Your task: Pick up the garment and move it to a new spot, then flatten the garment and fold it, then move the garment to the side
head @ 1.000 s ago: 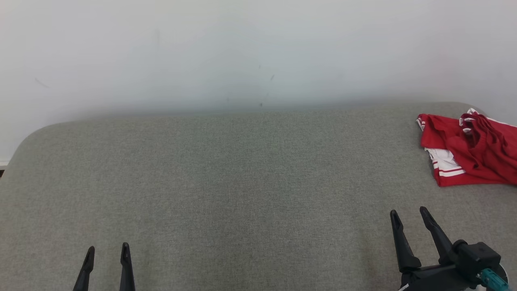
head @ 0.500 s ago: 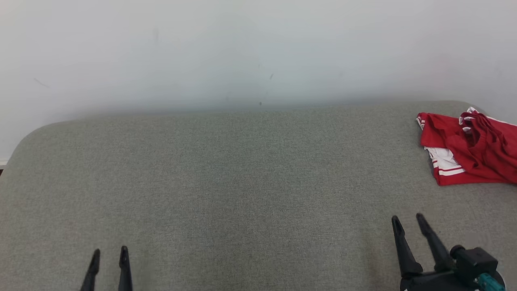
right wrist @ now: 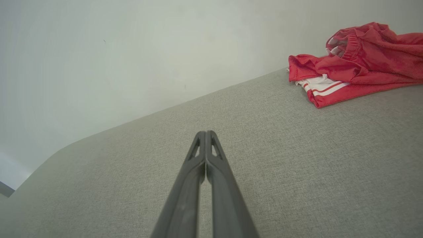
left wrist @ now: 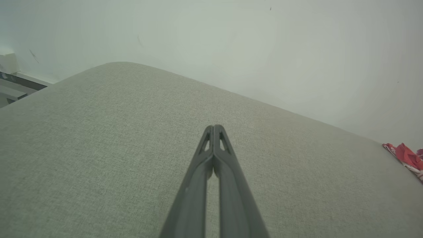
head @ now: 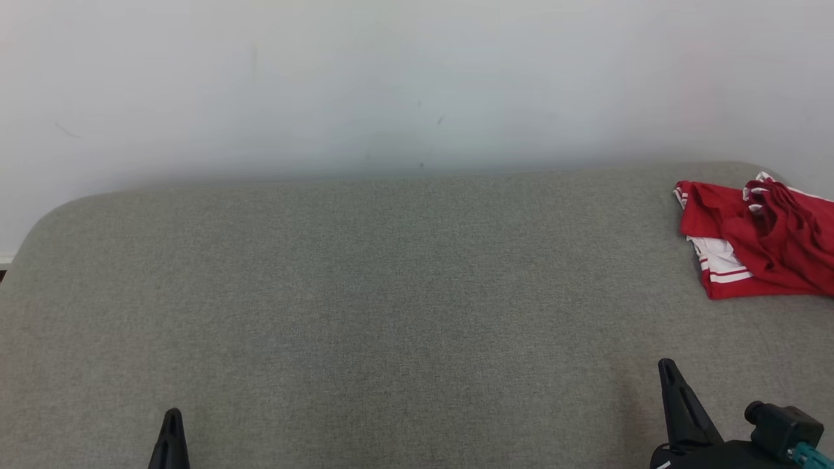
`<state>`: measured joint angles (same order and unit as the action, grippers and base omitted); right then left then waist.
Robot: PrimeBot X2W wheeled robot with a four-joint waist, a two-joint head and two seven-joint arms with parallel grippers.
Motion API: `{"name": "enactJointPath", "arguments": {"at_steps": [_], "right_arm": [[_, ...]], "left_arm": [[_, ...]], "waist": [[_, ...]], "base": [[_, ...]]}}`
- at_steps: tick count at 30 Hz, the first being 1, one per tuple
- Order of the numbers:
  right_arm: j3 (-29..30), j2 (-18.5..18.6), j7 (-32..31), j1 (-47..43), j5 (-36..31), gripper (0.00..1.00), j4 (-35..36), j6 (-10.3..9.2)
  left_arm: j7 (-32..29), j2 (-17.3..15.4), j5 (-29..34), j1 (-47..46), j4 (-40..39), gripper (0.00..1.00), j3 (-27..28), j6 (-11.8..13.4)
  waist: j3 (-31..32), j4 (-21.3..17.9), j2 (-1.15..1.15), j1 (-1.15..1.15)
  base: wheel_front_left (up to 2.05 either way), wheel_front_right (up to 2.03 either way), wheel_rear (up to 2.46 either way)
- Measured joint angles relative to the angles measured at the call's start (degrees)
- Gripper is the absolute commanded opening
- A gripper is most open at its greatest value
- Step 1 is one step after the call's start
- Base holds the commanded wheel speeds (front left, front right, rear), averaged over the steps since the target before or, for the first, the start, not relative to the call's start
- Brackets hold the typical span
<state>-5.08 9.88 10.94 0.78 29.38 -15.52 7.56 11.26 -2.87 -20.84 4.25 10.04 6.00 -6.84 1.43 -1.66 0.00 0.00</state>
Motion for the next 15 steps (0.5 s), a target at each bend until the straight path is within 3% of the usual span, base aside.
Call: {"name": "enactJointPath", "arguments": {"at_steps": [15], "right_arm": [[2.3, -1.4, -3.5, 1.0, 12.7, 0.0, 0.2, 0.0]], "left_arm": [[-3.4, 0.0, -14.5, -1.9, 0.6, 0.0, 0.0, -0.1]], "waist": [[-0.2, 0.2, 0.0, 0.0]], "base": [[0.0, 0.0, 0.0]]}}
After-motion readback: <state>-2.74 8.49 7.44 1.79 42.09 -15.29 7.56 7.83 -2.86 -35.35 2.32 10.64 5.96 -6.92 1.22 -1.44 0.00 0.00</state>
